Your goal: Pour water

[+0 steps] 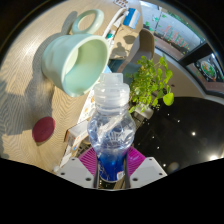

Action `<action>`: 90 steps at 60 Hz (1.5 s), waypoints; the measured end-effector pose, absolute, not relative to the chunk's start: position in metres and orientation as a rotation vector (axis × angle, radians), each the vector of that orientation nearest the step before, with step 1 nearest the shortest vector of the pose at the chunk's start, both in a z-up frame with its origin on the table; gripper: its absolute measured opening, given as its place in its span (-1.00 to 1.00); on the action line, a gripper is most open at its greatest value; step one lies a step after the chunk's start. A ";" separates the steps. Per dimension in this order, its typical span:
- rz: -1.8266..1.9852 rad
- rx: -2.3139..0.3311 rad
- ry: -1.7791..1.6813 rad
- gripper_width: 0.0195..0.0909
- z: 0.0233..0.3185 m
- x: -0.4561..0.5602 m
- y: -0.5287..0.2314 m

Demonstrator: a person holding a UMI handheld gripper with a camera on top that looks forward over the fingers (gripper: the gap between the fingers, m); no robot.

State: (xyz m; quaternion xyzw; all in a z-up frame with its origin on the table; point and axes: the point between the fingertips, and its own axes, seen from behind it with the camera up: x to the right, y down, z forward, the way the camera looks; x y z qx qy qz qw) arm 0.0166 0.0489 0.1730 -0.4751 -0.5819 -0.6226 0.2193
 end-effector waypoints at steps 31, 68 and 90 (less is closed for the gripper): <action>-0.368 -1.974 -0.335 -0.56 0.220 0.038 0.020; -0.028 -2.000 0.012 -0.42 0.069 0.062 0.014; -0.069 -2.173 0.018 0.87 0.089 0.065 -0.043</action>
